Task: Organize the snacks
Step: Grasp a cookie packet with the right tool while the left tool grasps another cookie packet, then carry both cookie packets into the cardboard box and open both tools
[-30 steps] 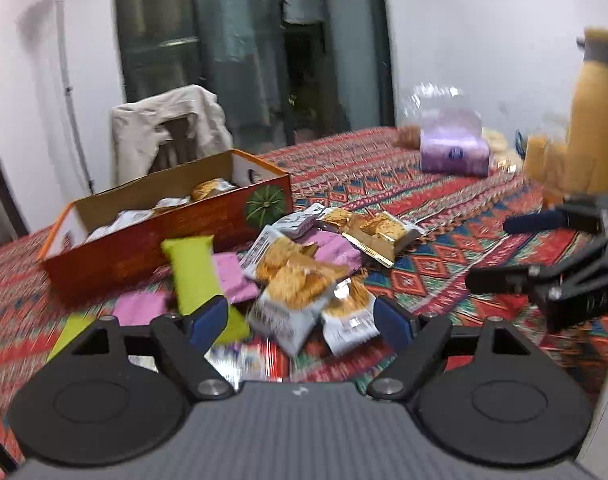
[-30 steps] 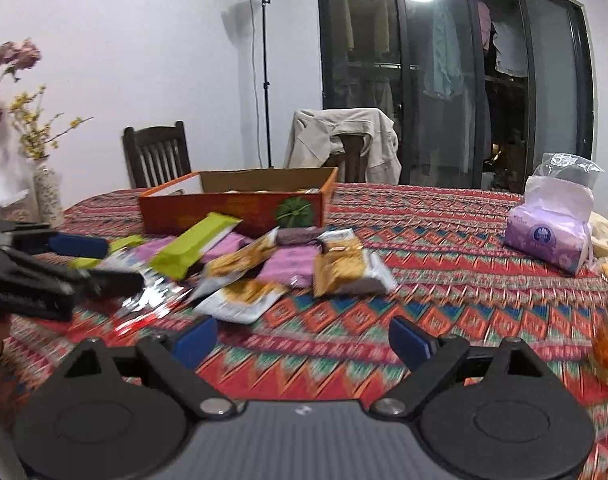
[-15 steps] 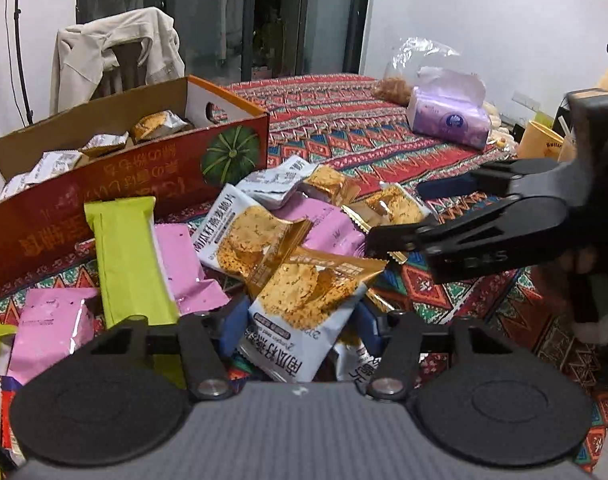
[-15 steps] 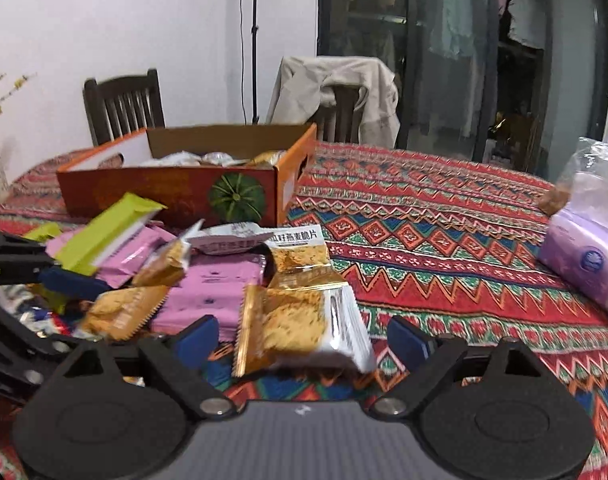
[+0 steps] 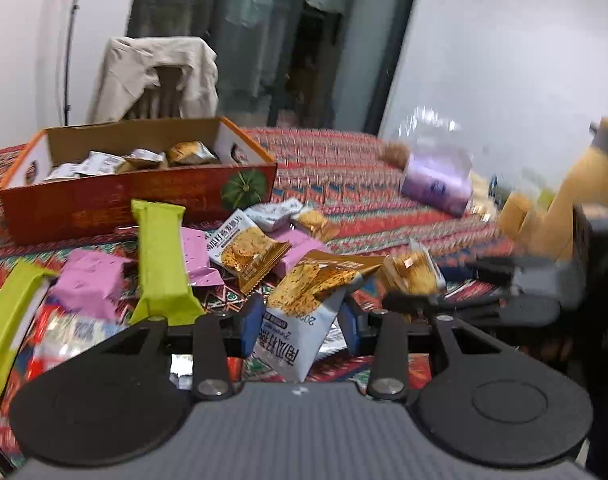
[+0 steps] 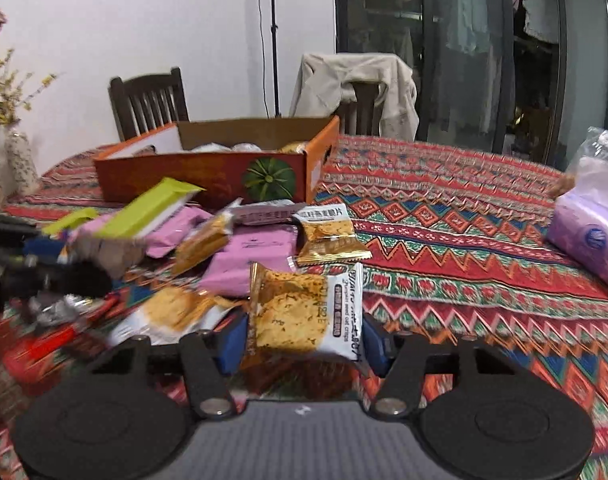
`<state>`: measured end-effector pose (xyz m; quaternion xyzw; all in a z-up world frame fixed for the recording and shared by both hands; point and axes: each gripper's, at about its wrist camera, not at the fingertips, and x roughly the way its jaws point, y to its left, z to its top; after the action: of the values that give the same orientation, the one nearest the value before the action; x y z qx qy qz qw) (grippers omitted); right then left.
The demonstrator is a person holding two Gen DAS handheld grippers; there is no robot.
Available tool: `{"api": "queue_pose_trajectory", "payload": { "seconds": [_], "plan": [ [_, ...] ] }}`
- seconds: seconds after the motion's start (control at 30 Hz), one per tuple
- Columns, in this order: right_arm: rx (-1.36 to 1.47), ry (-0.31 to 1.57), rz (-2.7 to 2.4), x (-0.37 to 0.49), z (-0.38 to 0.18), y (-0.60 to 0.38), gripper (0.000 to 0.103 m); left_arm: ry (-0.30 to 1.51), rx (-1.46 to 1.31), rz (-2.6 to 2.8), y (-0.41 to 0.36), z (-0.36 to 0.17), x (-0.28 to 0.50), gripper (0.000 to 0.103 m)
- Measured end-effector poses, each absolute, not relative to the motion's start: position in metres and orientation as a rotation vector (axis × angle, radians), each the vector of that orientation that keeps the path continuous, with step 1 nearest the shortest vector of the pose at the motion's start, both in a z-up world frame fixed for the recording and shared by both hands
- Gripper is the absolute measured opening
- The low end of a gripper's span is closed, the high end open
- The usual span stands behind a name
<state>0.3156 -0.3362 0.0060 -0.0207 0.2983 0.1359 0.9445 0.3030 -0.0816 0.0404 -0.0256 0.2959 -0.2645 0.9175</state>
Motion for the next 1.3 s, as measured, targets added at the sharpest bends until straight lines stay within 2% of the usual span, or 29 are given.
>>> {"api": "queue_pose_trajectory", "payload": {
  "seconds": [0.4,0.73,0.97,1.2,1.3],
  "plan": [
    [-0.036,0.521,0.349,0.241,0.037,-0.315,0.058,0.534,-0.116,-0.432,-0.037,0.071,0.253,0.041],
    [-0.1,0.458,0.417,0.273,0.072,-0.278,0.058,0.469,-0.077,-0.334,0.018,0.108,0.305,0.041],
    [-0.128,0.45,0.485,0.373,0.096,-0.249,0.059,0.51,-0.047,-0.259,0.046,0.113,0.425,0.041],
    [-0.197,0.54,0.374,0.523,0.086,-0.227,0.06,0.623,0.028,-0.137,0.05,0.076,0.554,0.041],
    [-0.199,0.62,0.329,0.586,0.07,-0.221,0.06,0.664,0.062,-0.115,0.044,0.057,0.585,0.042]
  ]
}}
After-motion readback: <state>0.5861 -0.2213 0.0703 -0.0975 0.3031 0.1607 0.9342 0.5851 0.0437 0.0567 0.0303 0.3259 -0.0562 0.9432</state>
